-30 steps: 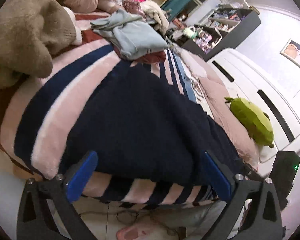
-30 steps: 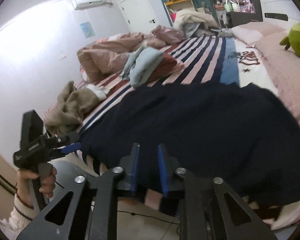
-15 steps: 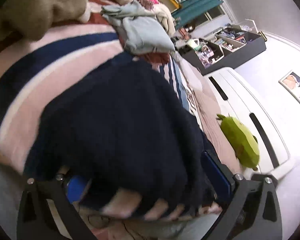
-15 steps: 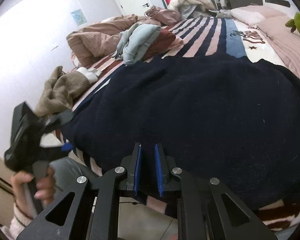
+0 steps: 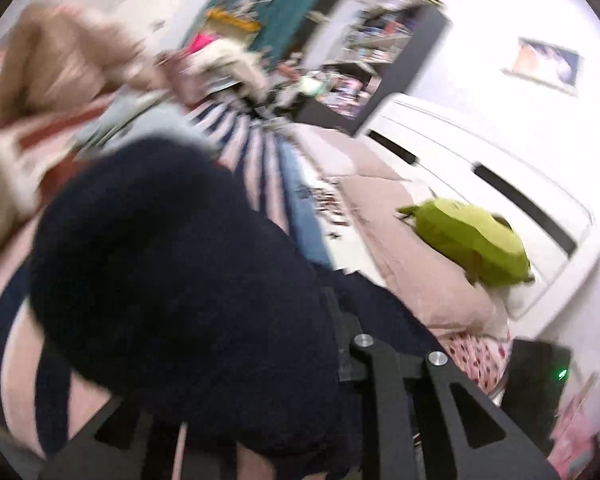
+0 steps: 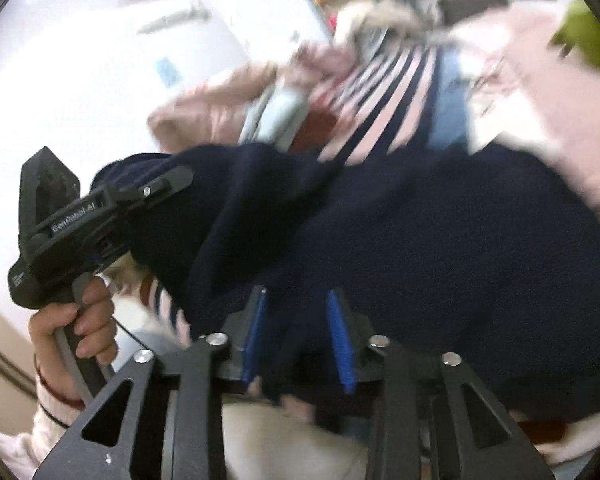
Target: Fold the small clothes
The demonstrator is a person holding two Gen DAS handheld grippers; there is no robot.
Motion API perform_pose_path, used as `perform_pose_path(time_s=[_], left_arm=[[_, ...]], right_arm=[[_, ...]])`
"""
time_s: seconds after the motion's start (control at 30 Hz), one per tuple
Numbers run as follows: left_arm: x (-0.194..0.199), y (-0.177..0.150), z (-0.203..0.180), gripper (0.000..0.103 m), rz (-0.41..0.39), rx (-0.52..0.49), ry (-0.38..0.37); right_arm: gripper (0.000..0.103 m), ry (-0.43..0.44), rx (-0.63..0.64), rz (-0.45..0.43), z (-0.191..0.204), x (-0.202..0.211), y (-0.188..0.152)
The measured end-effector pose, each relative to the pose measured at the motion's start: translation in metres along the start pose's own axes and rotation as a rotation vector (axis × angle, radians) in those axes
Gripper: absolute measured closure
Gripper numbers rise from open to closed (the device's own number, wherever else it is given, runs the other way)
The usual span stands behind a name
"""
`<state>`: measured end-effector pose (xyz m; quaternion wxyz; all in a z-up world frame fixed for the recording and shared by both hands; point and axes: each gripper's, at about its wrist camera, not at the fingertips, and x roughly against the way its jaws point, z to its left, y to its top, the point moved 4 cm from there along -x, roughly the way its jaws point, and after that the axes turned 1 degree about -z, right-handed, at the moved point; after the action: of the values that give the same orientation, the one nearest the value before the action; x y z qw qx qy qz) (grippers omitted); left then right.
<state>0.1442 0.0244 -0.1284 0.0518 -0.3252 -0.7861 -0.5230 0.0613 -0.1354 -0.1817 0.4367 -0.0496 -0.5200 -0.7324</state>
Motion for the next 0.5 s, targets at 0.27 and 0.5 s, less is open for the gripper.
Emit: perform_pose_path(time_s=[0.27,0.5], left_arm=[[-0.097,-0.009,-0.151,0.087,0.179,-0.320,-0.160],[-0.167,-0.101,-0.191,0.067,0.479,-0.596,-0.071]], right_arm=[[0.069,-0.195,-0.155,-0.277,-0.093,0.140,0.007],[0.069,-0.262,-0.241,-0.294,-0.133,0.177,-0.021]])
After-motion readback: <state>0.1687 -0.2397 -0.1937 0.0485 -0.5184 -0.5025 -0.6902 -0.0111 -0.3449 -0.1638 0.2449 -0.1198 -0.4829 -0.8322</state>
